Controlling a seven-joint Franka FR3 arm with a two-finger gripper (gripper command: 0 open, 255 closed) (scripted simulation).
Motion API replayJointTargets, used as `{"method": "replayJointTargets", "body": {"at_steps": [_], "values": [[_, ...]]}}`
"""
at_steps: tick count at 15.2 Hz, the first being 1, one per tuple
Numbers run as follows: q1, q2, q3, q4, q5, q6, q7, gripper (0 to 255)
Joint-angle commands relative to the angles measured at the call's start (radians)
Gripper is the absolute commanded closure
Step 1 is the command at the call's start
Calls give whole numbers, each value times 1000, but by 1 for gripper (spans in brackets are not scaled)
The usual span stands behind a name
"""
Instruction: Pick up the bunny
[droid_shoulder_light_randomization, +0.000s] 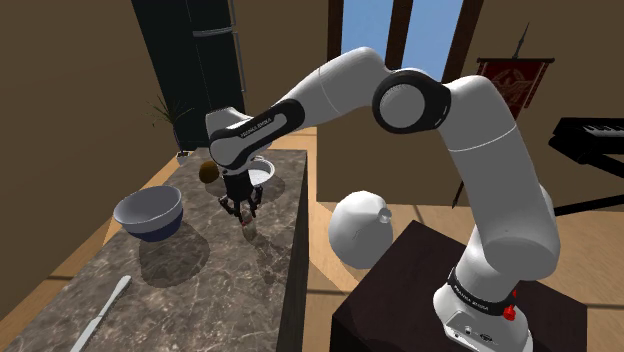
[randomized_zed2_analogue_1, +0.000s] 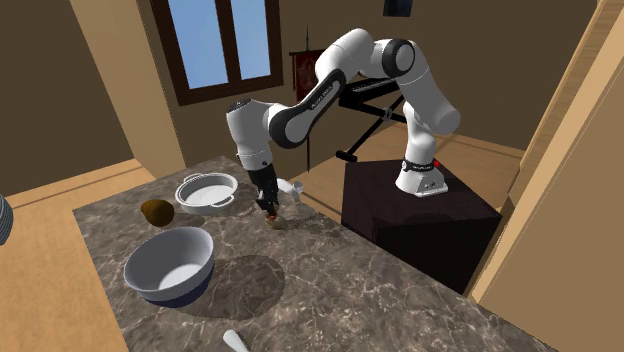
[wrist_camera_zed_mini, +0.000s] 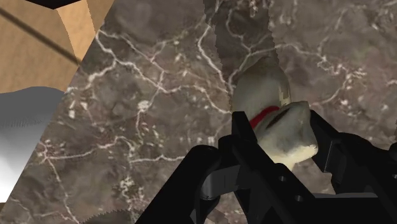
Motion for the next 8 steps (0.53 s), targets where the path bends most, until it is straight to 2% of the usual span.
{"method": "replayJointTargets", "body": {"at_steps": [1, 8], "values": [[0, 1, 0, -1, 0, 1, 0, 255], [-2, -18, 3, 10, 4, -29, 0, 255]]}}
